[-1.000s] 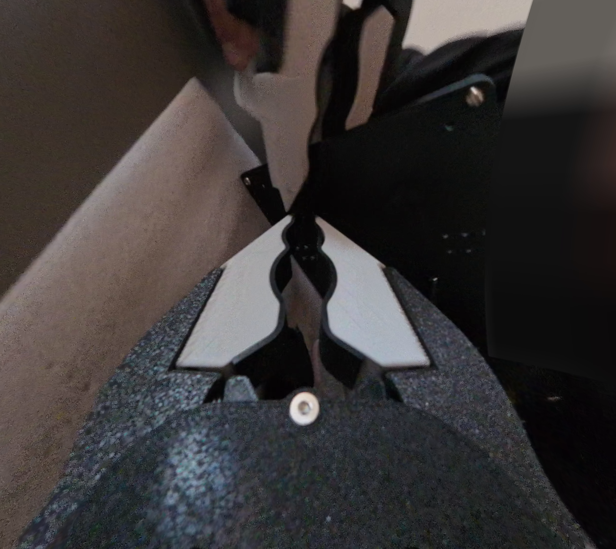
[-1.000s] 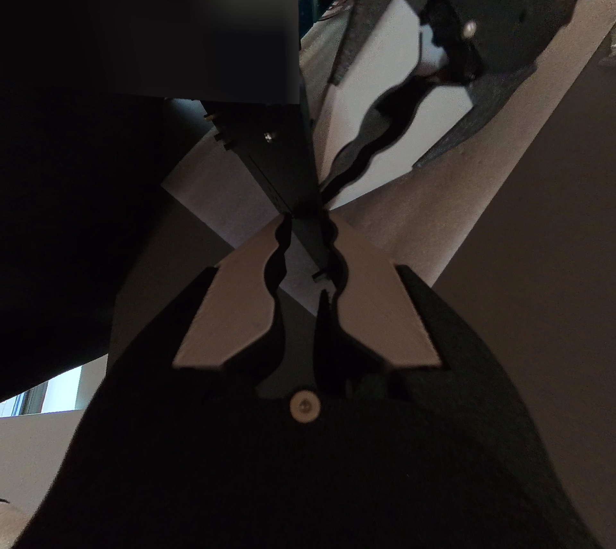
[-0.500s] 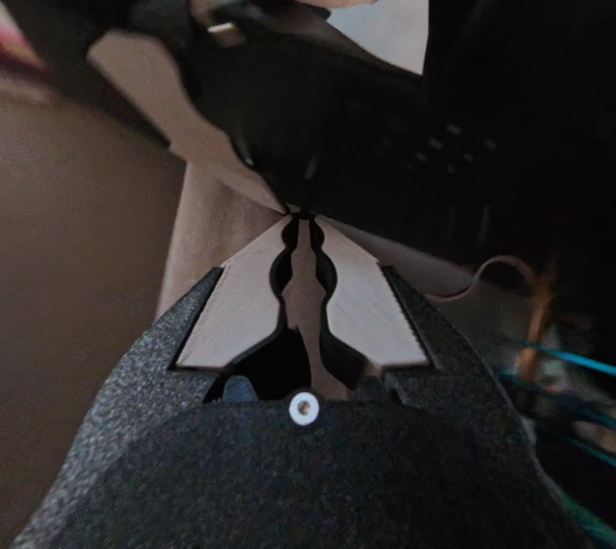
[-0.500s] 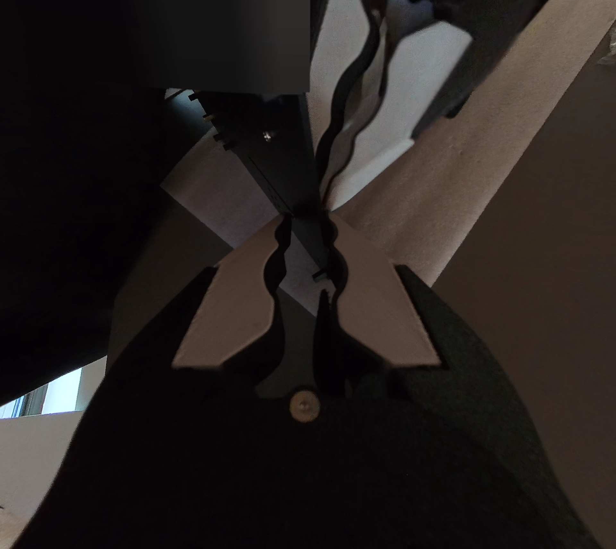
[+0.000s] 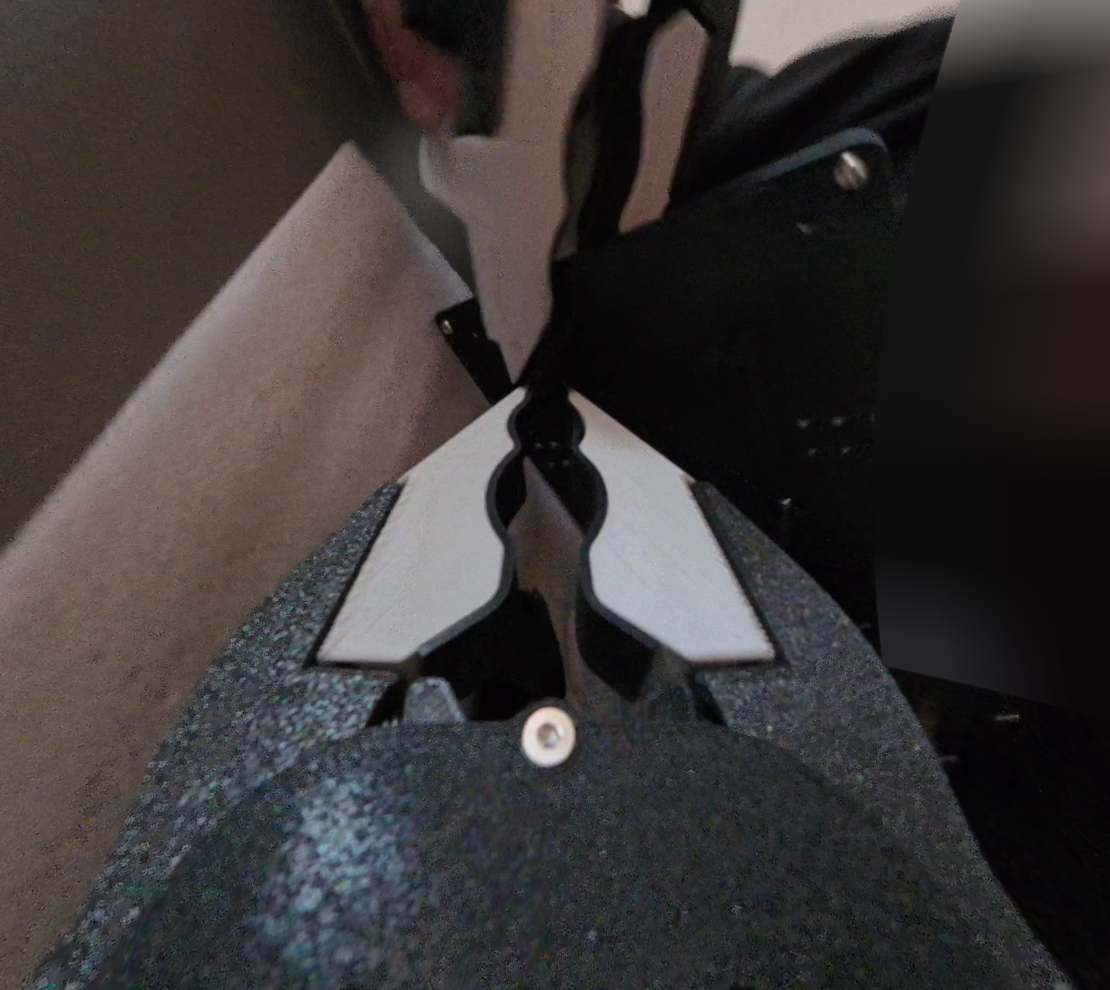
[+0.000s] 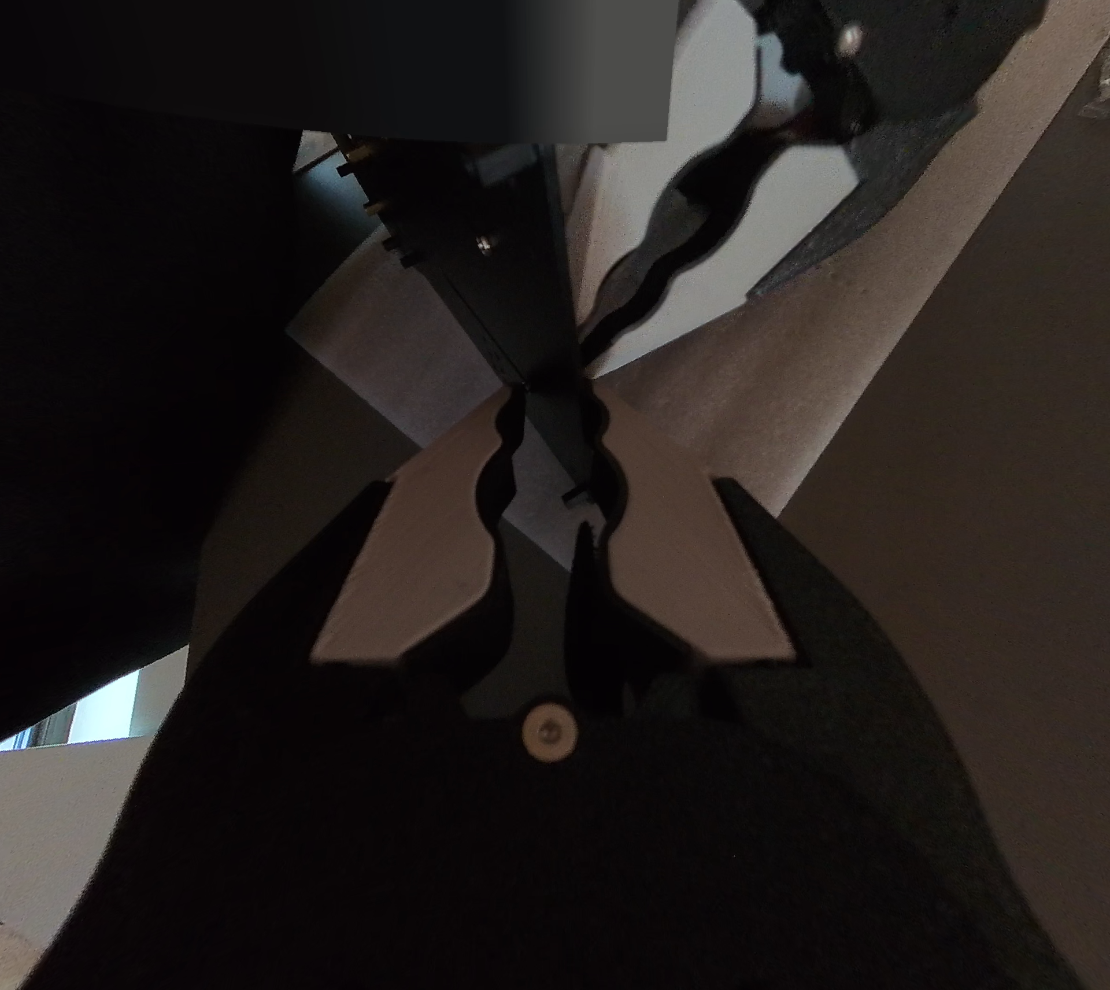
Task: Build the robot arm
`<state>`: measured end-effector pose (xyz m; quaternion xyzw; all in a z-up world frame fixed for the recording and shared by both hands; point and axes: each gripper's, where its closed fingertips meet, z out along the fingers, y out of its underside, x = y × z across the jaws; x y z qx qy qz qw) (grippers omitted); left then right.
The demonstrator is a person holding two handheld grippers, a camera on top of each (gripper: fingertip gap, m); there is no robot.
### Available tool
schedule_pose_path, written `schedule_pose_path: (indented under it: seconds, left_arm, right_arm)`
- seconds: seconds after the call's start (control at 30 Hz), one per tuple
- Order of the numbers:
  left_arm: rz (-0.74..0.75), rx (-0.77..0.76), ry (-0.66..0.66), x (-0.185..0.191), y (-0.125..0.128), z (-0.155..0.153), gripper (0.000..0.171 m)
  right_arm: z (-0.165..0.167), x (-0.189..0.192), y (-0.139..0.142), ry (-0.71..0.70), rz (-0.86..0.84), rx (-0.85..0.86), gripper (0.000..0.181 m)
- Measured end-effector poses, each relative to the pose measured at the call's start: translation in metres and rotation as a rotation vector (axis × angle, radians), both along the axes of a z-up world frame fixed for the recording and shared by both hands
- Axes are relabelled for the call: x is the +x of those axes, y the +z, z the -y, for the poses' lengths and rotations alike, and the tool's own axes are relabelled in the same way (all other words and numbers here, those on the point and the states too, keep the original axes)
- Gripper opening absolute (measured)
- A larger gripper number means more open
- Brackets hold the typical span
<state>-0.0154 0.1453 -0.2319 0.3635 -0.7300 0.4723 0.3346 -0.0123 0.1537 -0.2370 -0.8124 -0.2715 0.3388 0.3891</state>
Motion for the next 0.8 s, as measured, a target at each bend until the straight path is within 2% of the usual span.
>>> schedule_pose_path:
  seconds: [0.1, 0.33, 0.4, 0.43, 0.47, 0.53, 0.6, 0.7, 0.8]
  left_arm:
    - [0.396, 0.141, -0.161, -0.001, -0.004, -0.001, 0.005]
    - [1.358, 0.355, -0.472, 0.003, -0.013, -0.005, 0.004]
    - [1.470, 0.364, -0.489, 0.004, -0.013, -0.005, 0.004]
    - [1.472, 0.360, -0.479, 0.004, -0.013, -0.006, 0.005]
    - [1.430, 0.356, -0.461, 0.004, -0.014, -0.007, 0.005]
    - [1.212, 0.328, -0.391, 0.003, -0.013, -0.008, 0.005]
    - [0.852, 0.265, -0.289, 0.000, -0.010, -0.009, 0.005]
    - [0.267, 0.126, -0.106, 0.001, 0.000, -0.007, 0.016]
    - [-0.150, -0.025, 0.048, 0.005, 0.005, -0.005, 0.019]
  right_arm:
    - [0.000, 0.000, 0.000, -0.001, 0.000, 0.000, 0.018]
    - [-0.001, 0.002, 0.000, -0.005, 0.002, 0.001, 0.018]
    - [-0.001, 0.002, 0.000, -0.007, 0.003, 0.004, 0.018]
    - [-0.001, 0.002, 0.000, -0.006, 0.001, 0.003, 0.018]
    - [-0.001, 0.002, 0.000, -0.006, 0.000, 0.001, 0.018]
    - [-0.001, 0.002, -0.001, -0.006, 0.000, -0.002, 0.018]
    - [-0.001, 0.001, -0.001, -0.005, 0.003, -0.002, 0.018]
    - [-0.001, 0.002, -0.001, -0.006, 0.007, 0.001, 0.018]
    - [-0.001, 0.002, -0.002, -0.006, 0.018, 0.004, 0.018]
